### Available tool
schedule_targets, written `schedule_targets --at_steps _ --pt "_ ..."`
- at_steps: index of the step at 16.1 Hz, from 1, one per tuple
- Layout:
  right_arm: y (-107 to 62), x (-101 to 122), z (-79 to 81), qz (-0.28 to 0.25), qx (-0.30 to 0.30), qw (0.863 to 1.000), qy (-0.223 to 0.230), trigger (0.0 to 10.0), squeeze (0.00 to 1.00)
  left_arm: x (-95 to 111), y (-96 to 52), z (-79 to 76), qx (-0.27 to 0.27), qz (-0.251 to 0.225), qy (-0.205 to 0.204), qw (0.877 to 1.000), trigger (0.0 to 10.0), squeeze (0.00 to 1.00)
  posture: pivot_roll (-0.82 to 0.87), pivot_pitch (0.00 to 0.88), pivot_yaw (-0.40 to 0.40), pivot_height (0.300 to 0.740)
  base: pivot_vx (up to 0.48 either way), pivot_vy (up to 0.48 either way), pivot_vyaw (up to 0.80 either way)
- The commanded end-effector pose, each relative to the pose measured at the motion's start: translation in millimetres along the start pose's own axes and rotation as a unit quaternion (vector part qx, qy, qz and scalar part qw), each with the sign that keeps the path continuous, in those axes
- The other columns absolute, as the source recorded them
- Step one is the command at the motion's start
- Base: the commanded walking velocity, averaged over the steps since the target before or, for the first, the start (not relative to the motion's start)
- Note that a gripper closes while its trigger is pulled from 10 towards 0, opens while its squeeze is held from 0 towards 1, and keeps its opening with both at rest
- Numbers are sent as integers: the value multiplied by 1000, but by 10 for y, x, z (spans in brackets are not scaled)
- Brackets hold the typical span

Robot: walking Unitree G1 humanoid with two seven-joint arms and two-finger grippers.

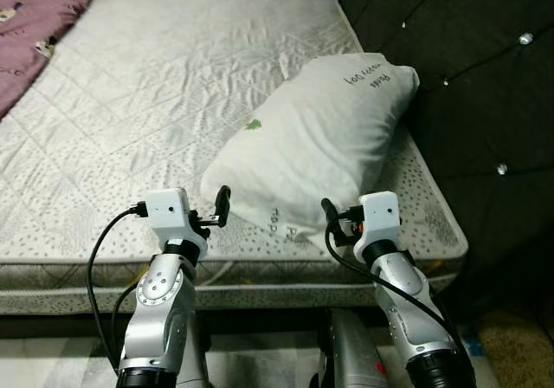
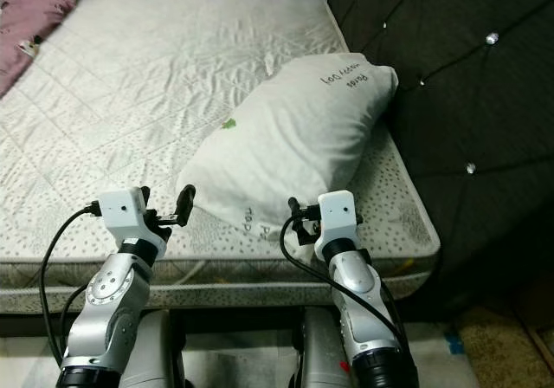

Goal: Clean up the room

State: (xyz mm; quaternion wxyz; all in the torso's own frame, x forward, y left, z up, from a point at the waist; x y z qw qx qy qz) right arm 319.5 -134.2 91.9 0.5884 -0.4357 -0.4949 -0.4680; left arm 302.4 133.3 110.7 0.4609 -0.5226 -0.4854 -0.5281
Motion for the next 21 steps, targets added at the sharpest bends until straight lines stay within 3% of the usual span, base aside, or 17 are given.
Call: schedule_targets --at_steps 1,5,9,12,18,21 --pt "-13 -14 -52 2 -7 1000 1 10000 0 -20 2 -35 -4 4 1 1000 10000 0 3 95 -33 528 0 0 0" --pt "-7 -9 -83 3 -10 1000 -3 10000 0 -23 13 -23 1 5 5 1000 10000 0 1 97 -35 528 0 0 0" --pt "131 134 -118 14 -18 999 23 10000 0 -36 -3 -5 4 10 7 1000 10000 0 5 110 -37 528 0 0 0" --pt "208 145 -23 49 34 997 42 10000 0 -58 -30 20 7 16 8 1000 10000 0 7 112 -36 528 0 0 0" --pt "243 94 5 95 54 993 52 10000 0 -106 -187 133 17 33 11 999 10000 0 32 126 -28 528 0 0 0" --pt "306 4 193 109 45 991 65 10000 0 -119 -258 155 22 40 16 999 10000 0 68 125 -29 528 0 0 0"
Point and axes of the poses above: a point about 5 cm out from each wrist's last joint towards the gripper, its own y axis pointing out of the wrist towards the gripper, its own x axis along the axis of the wrist's last joint, z = x × y, the point moved 1 cm from there along y, pointing out of the wrist towards the gripper, and after that the axes turned 12 degrees about y, right-handed, at the moved point
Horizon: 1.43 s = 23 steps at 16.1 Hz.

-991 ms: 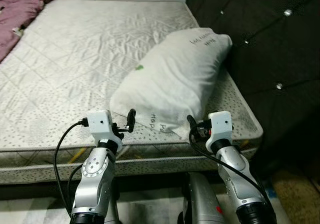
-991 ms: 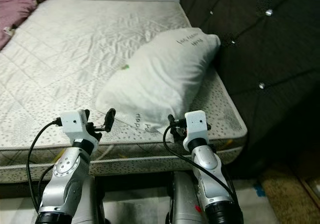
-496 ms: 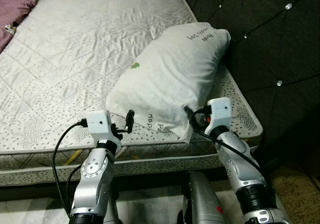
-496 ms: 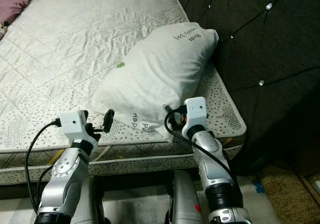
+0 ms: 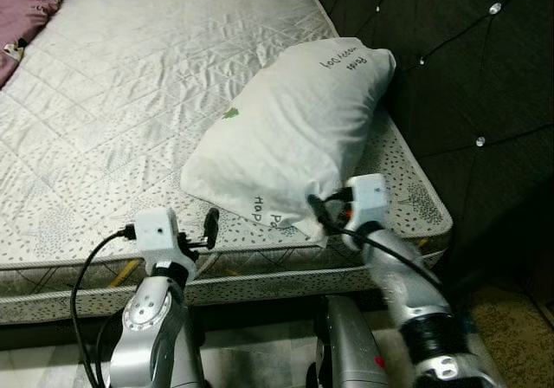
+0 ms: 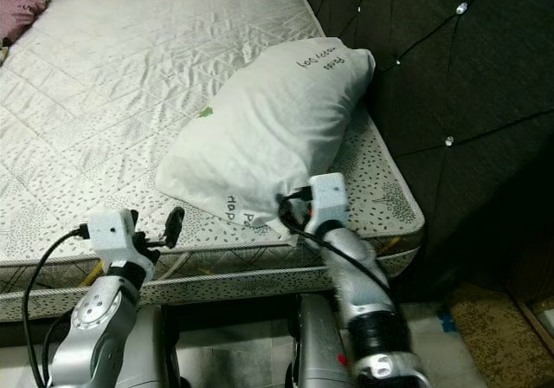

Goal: Clean up the room

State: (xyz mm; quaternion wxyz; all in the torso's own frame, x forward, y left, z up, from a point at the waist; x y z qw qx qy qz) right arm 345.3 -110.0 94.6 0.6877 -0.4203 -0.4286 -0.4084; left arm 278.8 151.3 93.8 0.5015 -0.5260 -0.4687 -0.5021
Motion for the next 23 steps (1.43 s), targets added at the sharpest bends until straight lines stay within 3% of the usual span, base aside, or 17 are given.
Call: schedule_targets --at_steps 1,4,5,6,11,14,23 --pt "52 -14 61 7 -7 1000 0 10000 0 61 2 2 -1 -6 5 1000 10000 0 85 116 -29 528 0 0 0" --pt "170 -8 284 14 9 1000 4 10000 0 90 -5 54 4 -8 12 1000 10000 0 102 105 -23 528 0 0 0" --pt "214 19 338 4 8 1000 6 3059 0 101 -16 78 7 -8 13 1000 10000 0 108 105 -21 528 0 0 0" --pt "276 72 379 -17 -9 1000 14 0 0 110 -41 101 10 -8 15 1000 10000 0 122 101 -18 528 0 0 0" --pt "419 230 553 -56 -25 996 58 0 0 114 -108 86 9 -5 17 1000 10000 0 153 95 -16 528 0 0 0" --pt "452 268 636 -66 -19 996 60 0 0 122 -115 101 14 -5 17 1000 10000 0 157 92 -23 528 0 0 0" --pt "451 148 527 -49 -23 997 54 0 0 131 -44 69 14 -7 20 1000 10000 0 140 59 -15 528 0 0 0"
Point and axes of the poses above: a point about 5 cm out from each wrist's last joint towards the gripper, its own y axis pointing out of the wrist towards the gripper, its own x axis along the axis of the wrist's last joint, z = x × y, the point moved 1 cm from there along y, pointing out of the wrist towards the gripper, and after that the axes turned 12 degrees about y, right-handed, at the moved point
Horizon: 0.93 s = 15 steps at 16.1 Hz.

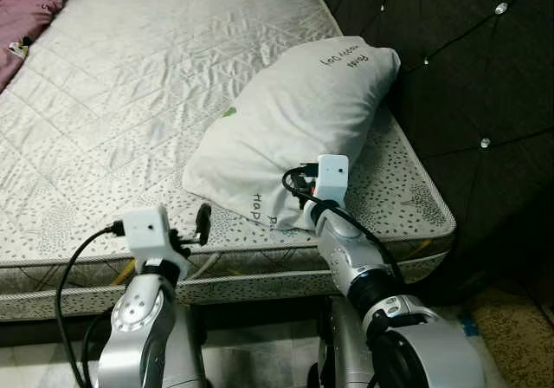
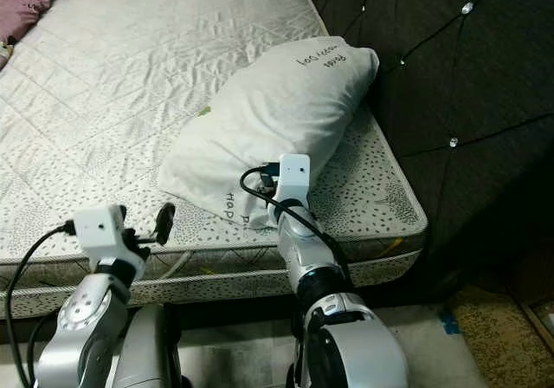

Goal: Clean up the room

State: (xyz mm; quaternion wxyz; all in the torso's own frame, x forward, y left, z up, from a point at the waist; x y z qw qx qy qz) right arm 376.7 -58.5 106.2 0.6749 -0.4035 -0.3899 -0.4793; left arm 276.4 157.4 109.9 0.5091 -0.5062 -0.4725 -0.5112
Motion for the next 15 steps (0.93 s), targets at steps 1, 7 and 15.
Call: schedule_targets --at_steps 1,7,15 --pt "26 46 84 -6 18 1000 -6 0 0 -23 7 5 2 4 4 1000 10000 0 138 56 -14 528 0 0 0" --pt "28 137 -64 -26 7 999 -40 0 0 -17 57 9 1 2 7 1000 10000 0 132 42 -7 528 0 0 0" --pt "19 1265 -855 -100 -78 984 -124 0 0 -3 112 31 8 -4 11 1000 10000 0 122 22 -15 528 0 0 0"
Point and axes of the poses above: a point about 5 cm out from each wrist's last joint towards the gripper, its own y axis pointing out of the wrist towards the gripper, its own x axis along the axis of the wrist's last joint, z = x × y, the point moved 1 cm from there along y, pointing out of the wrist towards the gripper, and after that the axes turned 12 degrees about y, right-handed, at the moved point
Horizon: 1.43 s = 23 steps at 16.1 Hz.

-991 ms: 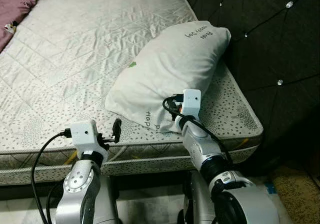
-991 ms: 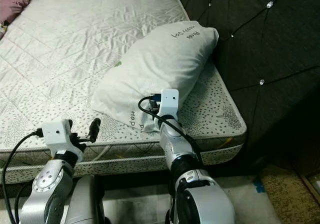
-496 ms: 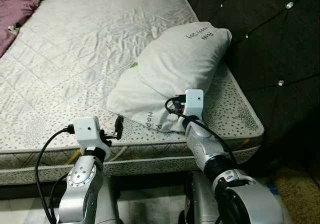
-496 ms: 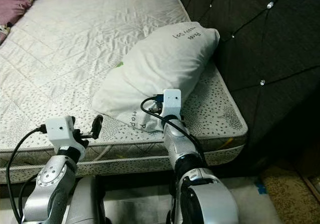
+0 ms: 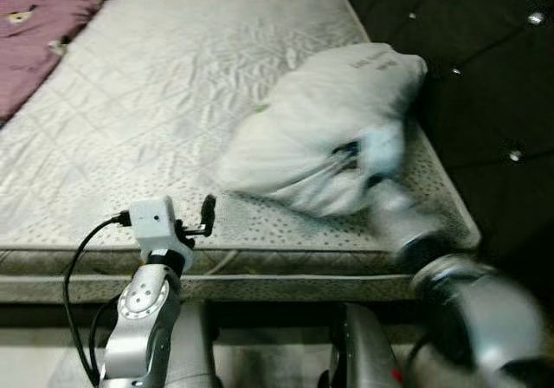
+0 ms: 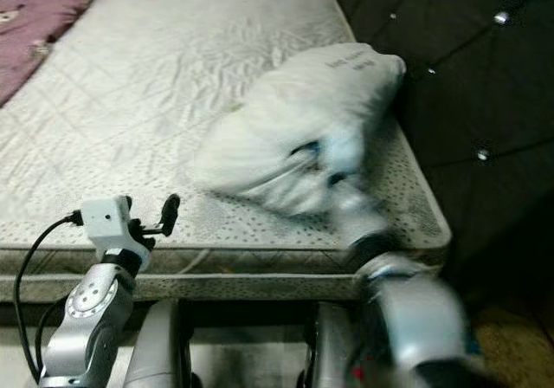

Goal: Clean up the room

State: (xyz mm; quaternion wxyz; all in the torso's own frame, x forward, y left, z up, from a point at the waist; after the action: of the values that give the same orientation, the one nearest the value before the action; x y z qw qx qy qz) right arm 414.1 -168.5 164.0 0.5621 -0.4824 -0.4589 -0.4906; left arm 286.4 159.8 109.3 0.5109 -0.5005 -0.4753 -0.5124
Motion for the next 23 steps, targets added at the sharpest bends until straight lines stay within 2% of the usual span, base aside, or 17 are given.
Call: schedule_targets --at_steps 1,4,5,7,10,12,13,15,16,17,20,21,23 --pt "35 332 -126 -43 -18 999 -4 0 0 -1 15 6 4 0 8 1000 10000 0 121 21 -14 528 0 0 0" --pt "18 709 -429 -62 -48 996 -38 0 0 -3 30 12 4 0 11 1000 10000 0 115 12 -12 528 0 0 0" --pt "5 773 -493 -65 -53 995 -47 0 0 -2 31 11 4 0 12 1000 10000 0 115 12 -11 528 0 0 0" --pt "-56 819 -698 -53 -61 992 -94 0 0 -4 32 22 3 0 16 1000 10000 0 112 12 -5 528 0 0 0" --pt "-205 703 -1063 -44 -104 988 -101 0 0 -17 21 25 1 1 19 1000 10000 0 101 13 -1 528 0 0 0" --pt "-292 583 -1211 -51 -126 987 -82 0 0 -26 15 10 -1 3 19 1000 10000 0 91 22 12 528 0 0 0" --pt "-374 421 -1313 -56 -143 986 -58 0 0 -38 9 -13 -9 7 18 1000 10000 0 83 28 26 528 0 0 0" --pt "-432 292 -1369 -57 -156 985 -39 0 0 -47 2 -20 -14 9 19 1000 10000 0 72 36 42 528 0 0 0" --pt "-487 135 -1386 -58 -164 985 -21 0 0 -55 9 -30 -19 11 20 1000 10000 0 62 43 54 528 0 0 0" --pt "-552 -45 -1380 -62 -176 982 -1 0 0 -47 27 -44 -24 12 20 999 10000 0 57 47 61 528 0 0 0" --pt "-607 -222 -1306 -76 -192 978 40 0 0 -30 53 -53 -27 10 21 999 10000 0 53 50 63 528 0 0 0" --pt "-631 -273 -1256 -84 -192 976 49 0 0 -27 54 -51 -28 9 21 999 10000 0 54 51 63 528 0 0 0" --pt "-747 -433 -968 -102 -174 977 64 0 0 -35 36 -34 -26 10 23 999 10000 0 52 51 60 528 0 0 0"
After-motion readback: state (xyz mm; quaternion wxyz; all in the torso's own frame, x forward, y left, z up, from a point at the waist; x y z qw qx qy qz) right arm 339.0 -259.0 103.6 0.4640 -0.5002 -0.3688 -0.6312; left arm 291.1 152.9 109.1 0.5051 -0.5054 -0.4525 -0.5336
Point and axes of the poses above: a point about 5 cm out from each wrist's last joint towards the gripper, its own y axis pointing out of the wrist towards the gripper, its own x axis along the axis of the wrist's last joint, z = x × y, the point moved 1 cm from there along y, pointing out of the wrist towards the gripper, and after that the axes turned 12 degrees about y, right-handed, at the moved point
